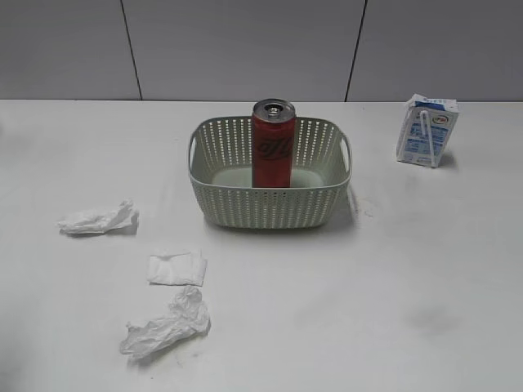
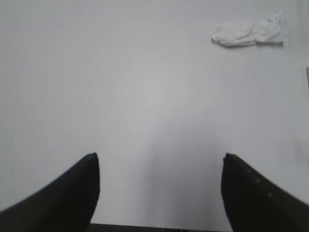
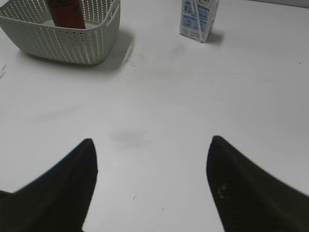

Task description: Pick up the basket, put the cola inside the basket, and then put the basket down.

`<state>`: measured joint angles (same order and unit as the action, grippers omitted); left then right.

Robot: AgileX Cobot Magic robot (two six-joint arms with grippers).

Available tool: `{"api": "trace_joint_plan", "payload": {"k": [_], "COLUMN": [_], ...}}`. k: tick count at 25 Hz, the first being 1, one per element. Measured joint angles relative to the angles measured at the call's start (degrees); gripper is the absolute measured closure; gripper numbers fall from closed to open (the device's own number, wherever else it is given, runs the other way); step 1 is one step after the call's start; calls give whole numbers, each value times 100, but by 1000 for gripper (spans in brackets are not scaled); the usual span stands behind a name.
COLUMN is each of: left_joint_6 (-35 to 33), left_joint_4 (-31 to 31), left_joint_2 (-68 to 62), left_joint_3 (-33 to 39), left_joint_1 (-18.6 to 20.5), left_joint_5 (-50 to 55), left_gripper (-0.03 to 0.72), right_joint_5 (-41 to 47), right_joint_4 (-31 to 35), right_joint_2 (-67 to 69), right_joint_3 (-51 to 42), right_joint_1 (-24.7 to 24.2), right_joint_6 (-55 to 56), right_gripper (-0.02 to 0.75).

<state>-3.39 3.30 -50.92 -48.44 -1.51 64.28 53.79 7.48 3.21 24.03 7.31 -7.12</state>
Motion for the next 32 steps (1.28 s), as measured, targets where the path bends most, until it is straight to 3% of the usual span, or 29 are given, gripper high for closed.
{"api": "trace_joint_plan", "payload": {"k": [8, 16, 21, 32], "left_joint_6": [0, 0, 0, 0], "left_joint_4": [-13, -13, -3, -3], "left_joint_2": [2575, 4429, 5066, 5123], "left_joint_3": [1467, 1814, 1938, 1938], "left_joint_1": [0, 0, 0, 0], "left_joint_5": [13, -204, -378, -399], "left_gripper": [97, 110, 110, 111], "right_joint_5": [0, 0, 2, 9], "right_joint_4": [0, 0, 5, 85], "right_joint_2": [0, 0, 0, -340], "right_joint_3": [0, 0, 0, -1], "right_joint_1": [0, 0, 0, 0], "right_joint_6": [-7, -13, -13, -13], "right_gripper": [214, 218, 219, 219]}}
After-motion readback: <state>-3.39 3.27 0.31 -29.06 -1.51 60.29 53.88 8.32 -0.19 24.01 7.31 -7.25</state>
